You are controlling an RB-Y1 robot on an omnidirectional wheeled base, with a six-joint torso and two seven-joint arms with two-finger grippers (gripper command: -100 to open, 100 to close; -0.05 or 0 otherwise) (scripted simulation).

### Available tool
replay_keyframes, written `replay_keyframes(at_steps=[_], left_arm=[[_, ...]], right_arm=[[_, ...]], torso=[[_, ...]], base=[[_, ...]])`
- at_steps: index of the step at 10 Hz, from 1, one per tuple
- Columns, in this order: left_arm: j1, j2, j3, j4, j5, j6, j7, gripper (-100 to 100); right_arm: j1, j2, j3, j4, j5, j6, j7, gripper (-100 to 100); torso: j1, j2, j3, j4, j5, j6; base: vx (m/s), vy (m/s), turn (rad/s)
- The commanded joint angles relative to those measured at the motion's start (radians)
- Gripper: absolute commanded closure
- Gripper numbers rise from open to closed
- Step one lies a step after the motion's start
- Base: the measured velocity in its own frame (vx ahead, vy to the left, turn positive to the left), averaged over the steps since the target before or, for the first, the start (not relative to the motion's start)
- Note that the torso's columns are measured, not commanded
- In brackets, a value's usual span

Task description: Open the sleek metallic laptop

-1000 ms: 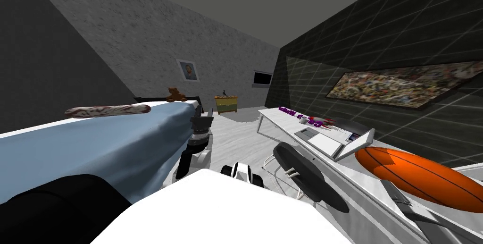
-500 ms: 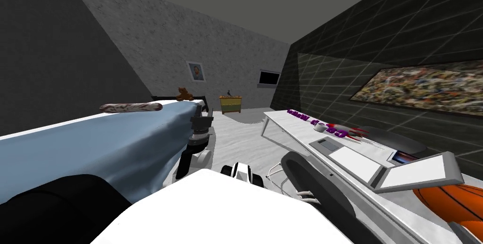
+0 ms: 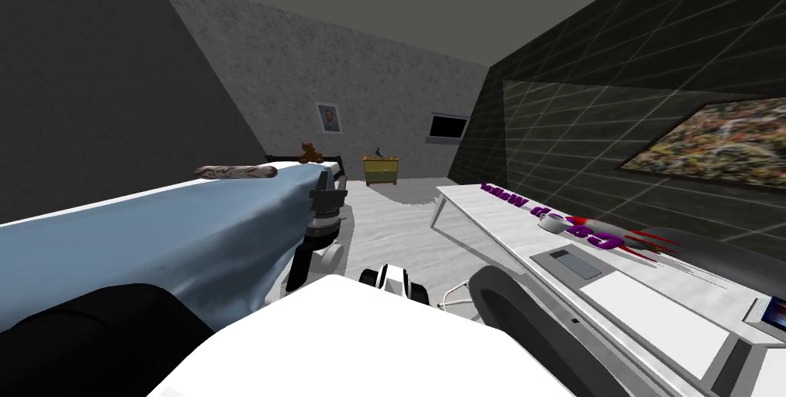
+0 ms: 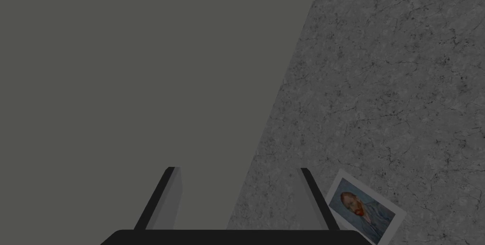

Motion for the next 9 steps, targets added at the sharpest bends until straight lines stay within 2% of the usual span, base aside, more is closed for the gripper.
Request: replay_keyframes(at_steps=[1, 2, 3, 6, 7, 9], left_arm=[[0.0, 0.0, 0.0, 0.0, 0.0, 0.0, 0.0, 0], [0.0, 0.0, 0.0, 0.0, 0.0, 0.0, 0.0, 0], [0.0, 0.0, 0.0, 0.0, 0.0, 0.0, 0.0, 0], [0.0, 0.0, 0.0, 0.0, 0.0, 0.0, 0.0, 0], [0.0, 0.0, 0.0, 0.0, 0.0, 0.0, 0.0, 0], [0.0, 0.0, 0.0, 0.0, 0.0, 0.0, 0.0, 0]], right_arm=[[0.013, -0.003, -0.039, 0.043, 0.017, 0.014, 0.07, -100], [0.027, -0.007, -0.061, 0.062, 0.025, 0.028, 0.099, -100], [0.027, -0.007, -0.061, 0.062, 0.025, 0.028, 0.107, -100], [0.062, -0.017, -0.117, 0.114, 0.044, 0.065, 0.196, -100], [0.062, -0.017, -0.117, 0.114, 0.044, 0.065, 0.202, -100], [0.081, -0.023, -0.146, 0.141, 0.054, 0.084, 0.252, -100]], torso=[[0.001, 0.002, 0.001, 0.001, 0.0, 0.001], [0.0, 0.002, 0.001, 0.001, 0.0, 0.0], [-0.002, -0.002, -0.001, -0.001, 0.0, 0.0], [-0.003, -0.001, -0.001, 0.0, -0.001, 0.0], [-0.002, -0.003, -0.002, -0.001, -0.001, 0.0], [0.003, 0.001, 0.001, 0.0, 0.001, 0.0]], base=[[0.072, -0.016, 0.142], [0.129, -0.031, 0.224], [0.104, -0.032, 0.096], [0.11, -0.067, 0.189], [0.099, -0.039, 0.047], [0.078, -0.026, 0.104]])
